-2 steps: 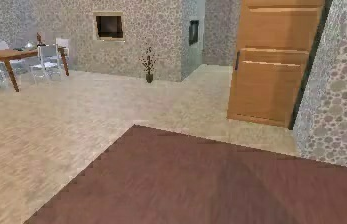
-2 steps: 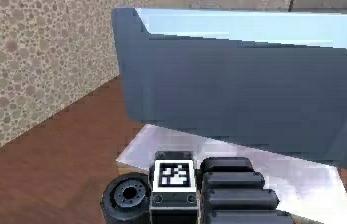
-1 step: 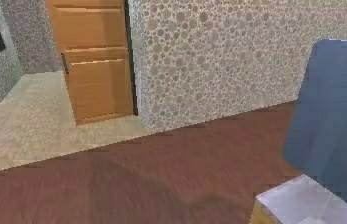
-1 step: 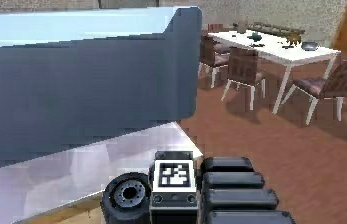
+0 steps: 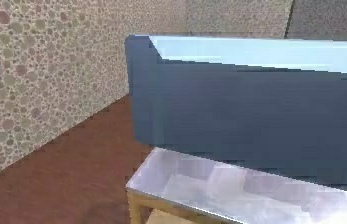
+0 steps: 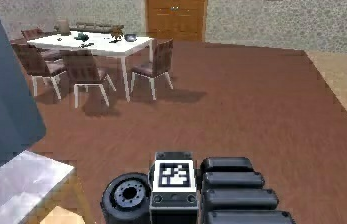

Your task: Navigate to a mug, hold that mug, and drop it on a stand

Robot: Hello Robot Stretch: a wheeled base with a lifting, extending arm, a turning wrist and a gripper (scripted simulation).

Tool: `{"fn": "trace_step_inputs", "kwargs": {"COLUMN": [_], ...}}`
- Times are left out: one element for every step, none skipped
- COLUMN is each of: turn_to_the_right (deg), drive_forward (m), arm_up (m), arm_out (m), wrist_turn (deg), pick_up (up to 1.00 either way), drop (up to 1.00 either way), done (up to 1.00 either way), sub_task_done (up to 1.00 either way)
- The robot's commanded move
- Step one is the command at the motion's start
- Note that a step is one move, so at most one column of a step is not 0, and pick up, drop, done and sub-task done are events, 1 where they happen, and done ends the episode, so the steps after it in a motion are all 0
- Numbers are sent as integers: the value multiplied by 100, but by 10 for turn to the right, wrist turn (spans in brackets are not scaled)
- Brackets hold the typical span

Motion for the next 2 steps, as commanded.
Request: {"fn": "trace_step_inputs", "kwargs": {"turn_to_the_right": [300, 0], "drive_forward": [0, 25], "arm_up": [0, 0], "arm_out": [0, 0], "wrist_turn": [0, 0], "pick_up": [0, 0], "drop": [0, 0], "done": [0, 0], "sub_task_done": [0, 0]}}
